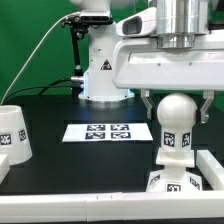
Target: Assemble lamp
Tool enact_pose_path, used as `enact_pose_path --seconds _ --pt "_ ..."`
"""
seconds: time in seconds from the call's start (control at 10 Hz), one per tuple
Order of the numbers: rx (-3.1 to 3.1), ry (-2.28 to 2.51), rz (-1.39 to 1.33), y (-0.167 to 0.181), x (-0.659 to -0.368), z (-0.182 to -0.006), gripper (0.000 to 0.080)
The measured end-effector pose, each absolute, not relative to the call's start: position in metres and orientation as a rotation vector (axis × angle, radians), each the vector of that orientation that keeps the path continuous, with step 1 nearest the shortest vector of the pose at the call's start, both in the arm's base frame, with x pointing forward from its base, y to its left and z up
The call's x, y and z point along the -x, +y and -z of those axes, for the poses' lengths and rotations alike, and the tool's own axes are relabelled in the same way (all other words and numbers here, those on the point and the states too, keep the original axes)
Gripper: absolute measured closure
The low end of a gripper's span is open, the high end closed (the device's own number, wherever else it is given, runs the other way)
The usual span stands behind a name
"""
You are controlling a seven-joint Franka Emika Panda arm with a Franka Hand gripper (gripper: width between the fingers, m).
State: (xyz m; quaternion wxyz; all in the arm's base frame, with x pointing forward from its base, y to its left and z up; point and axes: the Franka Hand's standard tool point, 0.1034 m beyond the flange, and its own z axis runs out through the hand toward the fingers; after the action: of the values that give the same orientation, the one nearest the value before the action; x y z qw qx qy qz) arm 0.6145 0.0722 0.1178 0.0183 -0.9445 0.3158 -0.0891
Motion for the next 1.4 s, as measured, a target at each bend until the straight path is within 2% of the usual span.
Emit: enact_pose_path --seconds 0.8,1.0,1.2,1.4 --pt "2.197 2.004 0.197 0.079 -0.620 -0.115 0.0223" --pt "2.152 2.038 0.189 0.079 -0.620 -0.114 0.0223" --pt "2.289 1.919 0.172 0.078 -0.618 -0.115 0.0112" --pt "2.569 1.602 0.120 0.079 -0.619 -0.124 0.0102"
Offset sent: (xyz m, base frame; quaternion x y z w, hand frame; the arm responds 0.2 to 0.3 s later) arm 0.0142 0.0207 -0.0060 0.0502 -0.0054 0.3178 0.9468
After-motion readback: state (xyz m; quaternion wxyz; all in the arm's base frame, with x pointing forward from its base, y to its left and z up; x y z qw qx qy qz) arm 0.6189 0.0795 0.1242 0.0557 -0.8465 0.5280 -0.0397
